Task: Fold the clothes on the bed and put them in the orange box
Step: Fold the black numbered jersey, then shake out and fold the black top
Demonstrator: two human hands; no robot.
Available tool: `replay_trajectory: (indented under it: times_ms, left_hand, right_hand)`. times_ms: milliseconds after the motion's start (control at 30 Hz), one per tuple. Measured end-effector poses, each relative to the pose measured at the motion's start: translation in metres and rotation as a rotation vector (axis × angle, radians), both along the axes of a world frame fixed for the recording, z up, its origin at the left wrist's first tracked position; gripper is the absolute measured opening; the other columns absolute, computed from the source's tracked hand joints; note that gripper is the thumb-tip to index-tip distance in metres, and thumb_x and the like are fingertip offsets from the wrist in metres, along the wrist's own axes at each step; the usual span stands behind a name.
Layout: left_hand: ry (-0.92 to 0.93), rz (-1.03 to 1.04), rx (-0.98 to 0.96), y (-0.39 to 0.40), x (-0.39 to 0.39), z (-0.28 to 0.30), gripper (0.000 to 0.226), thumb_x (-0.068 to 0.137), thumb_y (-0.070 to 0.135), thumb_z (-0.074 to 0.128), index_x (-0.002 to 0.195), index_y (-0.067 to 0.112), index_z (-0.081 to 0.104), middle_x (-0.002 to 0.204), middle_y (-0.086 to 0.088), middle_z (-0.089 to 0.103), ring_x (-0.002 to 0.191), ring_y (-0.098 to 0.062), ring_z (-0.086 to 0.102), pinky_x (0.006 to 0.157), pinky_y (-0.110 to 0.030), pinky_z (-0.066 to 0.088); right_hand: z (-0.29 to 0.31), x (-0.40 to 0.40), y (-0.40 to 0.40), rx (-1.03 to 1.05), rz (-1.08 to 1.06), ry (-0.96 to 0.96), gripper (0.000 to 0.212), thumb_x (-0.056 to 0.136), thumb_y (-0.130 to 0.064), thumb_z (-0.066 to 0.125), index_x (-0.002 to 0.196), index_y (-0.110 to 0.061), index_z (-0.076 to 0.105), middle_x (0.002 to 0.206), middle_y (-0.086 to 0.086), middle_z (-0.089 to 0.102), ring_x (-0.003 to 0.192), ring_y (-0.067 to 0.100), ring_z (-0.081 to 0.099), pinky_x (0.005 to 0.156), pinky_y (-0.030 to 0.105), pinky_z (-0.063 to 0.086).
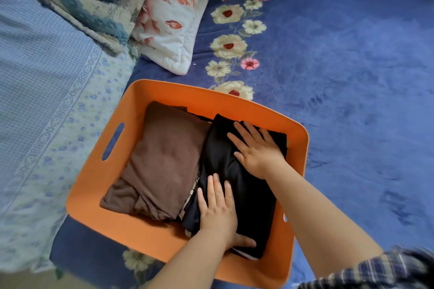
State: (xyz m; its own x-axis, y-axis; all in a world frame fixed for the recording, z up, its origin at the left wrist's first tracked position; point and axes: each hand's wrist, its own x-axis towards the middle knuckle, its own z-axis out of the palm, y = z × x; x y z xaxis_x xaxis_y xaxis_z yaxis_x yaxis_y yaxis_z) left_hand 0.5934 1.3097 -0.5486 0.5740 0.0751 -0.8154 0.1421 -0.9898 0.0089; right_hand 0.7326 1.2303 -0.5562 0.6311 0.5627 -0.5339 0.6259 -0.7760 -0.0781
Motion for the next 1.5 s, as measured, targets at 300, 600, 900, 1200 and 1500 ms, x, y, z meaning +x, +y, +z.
replay_trajectory:
  times_ms: [300, 600, 900, 1200, 1500]
  left_hand:
    - [-0.111, 0.013, 0.005, 0.0, -0.015, 0.023, 0.133, 0.067, 0.074, 0.057, 0.141, 0.001, -0.026, 0.147, -0.024, -0.031, 0.136, -0.035, -0.03, 0.111, -0.051, -0.011]
    - [-0.485, -0.024, -0.008, 0.009, -0.004, 0.079, 0.058, 0.09, 0.054, 0.045, 0.13, 0.011, 0.041, 0.134, -0.006, 0.044, 0.125, -0.024, 0.041, 0.097, -0.036, 0.037]
    - [-0.712, -0.137, -0.139, -0.152, 0.054, 0.123, 0.037, 0.094, 0.025, 0.044, 0.128, 0.008, 0.045, 0.131, -0.008, 0.046, 0.122, -0.027, 0.04, 0.095, -0.036, 0.037]
    - [-0.59, -0.197, -0.202, -0.435, 0.086, 0.094, 0.039, 0.094, 0.023, 0.041, 0.131, 0.011, 0.04, 0.132, -0.007, 0.043, 0.125, -0.027, 0.036, 0.092, -0.036, 0.037]
    - [-0.472, -0.188, -0.205, -0.561, 0.11, 0.002, 0.036, 0.095, 0.025, 0.041, 0.128, 0.011, 0.041, 0.127, -0.006, 0.044, 0.121, -0.025, 0.038, 0.082, -0.033, 0.037]
  right_hand:
    - [0.028, -0.01, -0.011, 0.019, 0.006, -0.011, 0.052, 0.102, -0.036, 0.018, 0.149, -0.03, -0.004, 0.156, -0.004, -0.014, 0.144, 0.02, -0.012, 0.115, 0.037, -0.006]
    - [0.089, -0.021, -0.089, 0.255, -0.097, -0.211, 0.041, 0.09, -0.002, 0.038, 0.129, -0.008, 0.051, 0.144, 0.006, 0.038, 0.133, 0.023, 0.034, 0.099, 0.034, 0.04]
    - [0.109, -0.058, -0.321, 0.369, -0.567, -0.21, 0.033, 0.092, -0.004, 0.04, 0.117, -0.005, 0.062, 0.128, 0.009, 0.055, 0.116, 0.027, 0.052, 0.092, 0.031, 0.042]
    - [0.078, -0.076, -0.578, 0.3, -0.7, -0.189, 0.031, 0.086, 0.0, 0.045, 0.11, -0.001, 0.065, 0.117, 0.016, 0.06, 0.111, 0.029, 0.056, 0.092, 0.033, 0.043]
    - [0.002, -0.041, -0.691, 0.263, -0.817, -0.176, 0.034, 0.093, -0.013, 0.043, 0.124, -0.011, 0.056, 0.129, 0.007, 0.055, 0.12, 0.023, 0.049, 0.087, 0.025, 0.033]
